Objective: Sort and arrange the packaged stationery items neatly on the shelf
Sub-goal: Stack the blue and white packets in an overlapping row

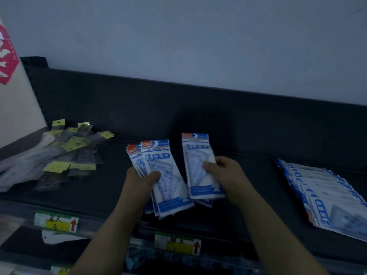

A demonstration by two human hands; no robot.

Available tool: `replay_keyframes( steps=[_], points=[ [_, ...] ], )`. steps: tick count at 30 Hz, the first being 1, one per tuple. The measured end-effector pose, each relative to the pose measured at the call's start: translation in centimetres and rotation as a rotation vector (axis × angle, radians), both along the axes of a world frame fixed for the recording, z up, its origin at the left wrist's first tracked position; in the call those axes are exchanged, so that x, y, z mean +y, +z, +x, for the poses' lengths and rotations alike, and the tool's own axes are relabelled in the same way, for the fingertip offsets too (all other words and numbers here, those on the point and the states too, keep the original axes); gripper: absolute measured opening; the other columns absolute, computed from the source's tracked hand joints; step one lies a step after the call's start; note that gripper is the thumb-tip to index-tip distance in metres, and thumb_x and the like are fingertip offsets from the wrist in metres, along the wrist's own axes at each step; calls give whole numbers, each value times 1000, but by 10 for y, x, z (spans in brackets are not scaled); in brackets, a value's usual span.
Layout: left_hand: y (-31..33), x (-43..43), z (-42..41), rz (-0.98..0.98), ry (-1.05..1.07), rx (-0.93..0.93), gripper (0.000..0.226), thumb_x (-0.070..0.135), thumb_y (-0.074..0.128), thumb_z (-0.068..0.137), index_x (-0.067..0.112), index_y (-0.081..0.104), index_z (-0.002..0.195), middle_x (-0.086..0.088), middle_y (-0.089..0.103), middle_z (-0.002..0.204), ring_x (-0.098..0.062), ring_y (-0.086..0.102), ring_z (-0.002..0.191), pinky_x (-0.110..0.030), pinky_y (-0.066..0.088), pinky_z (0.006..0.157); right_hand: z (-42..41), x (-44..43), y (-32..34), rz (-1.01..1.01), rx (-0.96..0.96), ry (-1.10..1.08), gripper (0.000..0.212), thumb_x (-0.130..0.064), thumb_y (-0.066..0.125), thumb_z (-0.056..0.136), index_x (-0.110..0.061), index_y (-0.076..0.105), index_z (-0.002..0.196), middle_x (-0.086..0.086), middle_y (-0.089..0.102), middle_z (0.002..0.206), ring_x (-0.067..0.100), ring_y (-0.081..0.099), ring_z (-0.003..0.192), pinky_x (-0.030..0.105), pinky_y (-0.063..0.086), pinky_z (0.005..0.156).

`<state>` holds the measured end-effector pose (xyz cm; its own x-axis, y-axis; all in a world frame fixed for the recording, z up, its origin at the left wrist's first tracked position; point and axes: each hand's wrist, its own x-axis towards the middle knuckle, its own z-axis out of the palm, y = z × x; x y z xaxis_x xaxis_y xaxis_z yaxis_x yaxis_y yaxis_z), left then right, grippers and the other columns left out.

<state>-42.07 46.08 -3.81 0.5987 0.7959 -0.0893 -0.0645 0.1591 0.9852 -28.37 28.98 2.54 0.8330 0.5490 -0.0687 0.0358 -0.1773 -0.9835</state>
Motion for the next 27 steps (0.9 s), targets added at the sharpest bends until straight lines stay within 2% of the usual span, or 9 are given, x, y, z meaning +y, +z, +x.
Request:
replay_keyframes(
  steps=[4, 7, 10, 13, 17, 20, 23, 25, 27],
  points=[
    [1, -15, 10, 44, -130, -47, 60, 35, 84, 70, 14, 59, 120, -10, 70, 111, -29, 70, 95, -48, 58, 77, -18, 16, -5, -84, -29, 121, 17, -22, 73, 82, -9, 68, 92, 4, 73, 84, 16, 70, 70, 29, 58, 62],
    [1, -15, 8, 122, -61, -7, 69, 39, 86, 62, 14, 57, 120, -8, 69, 111, -27, 70, 95, -48, 59, 76, -9, 14, -13, -162, -170, 57, 23, -35, 65, 87, -13, 67, 89, 2, 70, 84, 15, 67, 74, 28, 55, 64],
    [2, 0, 2, 93, 47, -18, 49, 19, 81, 76, 8, 58, 118, -10, 70, 109, -27, 70, 92, -42, 58, 73, 13, 5, -25, -623, -485, -103, 62, -67, 58, 76, -16, 58, 111, 9, 58, 112, 27, 55, 106, 37, 48, 89],
    [6, 9, -3, 76, 56, -19, 40, 14, 77, 79, 9, 61, 115, -10, 71, 106, -28, 69, 90, -41, 57, 74, 13, 8, -30, -892, -546, -17, 102, -83, 54, 64, -16, 37, 138, 11, 39, 138, 31, 35, 126, 40, 32, 103],
    [2, 15, -5, 49, 34, 5, 46, 17, 79, 76, 10, 59, 117, -10, 70, 107, -29, 70, 90, -41, 57, 72, 20, 6, -29, -726, -513, 147, 92, -63, 67, 72, -22, 30, 145, 3, 34, 148, 22, 34, 131, 36, 30, 108],
    [1, 19, -7, 47, 3, 15, 54, 22, 81, 74, 11, 56, 120, -10, 69, 110, -29, 70, 92, -47, 58, 76, 28, -8, -18, -485, -356, 213, 77, -27, 75, 79, -16, 34, 143, 6, 36, 146, 15, 43, 120, 17, 36, 92],
    [3, 17, -7, 62, -16, 11, 52, 21, 80, 75, 10, 56, 120, -10, 69, 110, -29, 70, 92, -43, 59, 73, 32, -10, -16, -757, -451, 88, 102, -49, 75, 72, -14, 18, 150, 8, 19, 155, 27, 20, 140, 34, 27, 110],
    [3, 15, -6, 89, -34, 1, 51, 19, 79, 76, 9, 56, 120, -10, 69, 110, -28, 70, 92, -41, 59, 71, 29, -4, -19, -898, -454, 41, 109, -63, 75, 62, -15, 25, 146, 10, 30, 148, 30, 29, 134, 40, 33, 108],
    [1, 14, -4, 99, -51, -1, 51, 19, 79, 76, 9, 56, 120, -10, 69, 111, -27, 70, 93, -41, 59, 72, 28, 1, -19, -790, -347, 31, 90, -54, 82, 56, -15, 45, 128, 9, 51, 128, 25, 51, 115, 39, 48, 96]
  ],
)
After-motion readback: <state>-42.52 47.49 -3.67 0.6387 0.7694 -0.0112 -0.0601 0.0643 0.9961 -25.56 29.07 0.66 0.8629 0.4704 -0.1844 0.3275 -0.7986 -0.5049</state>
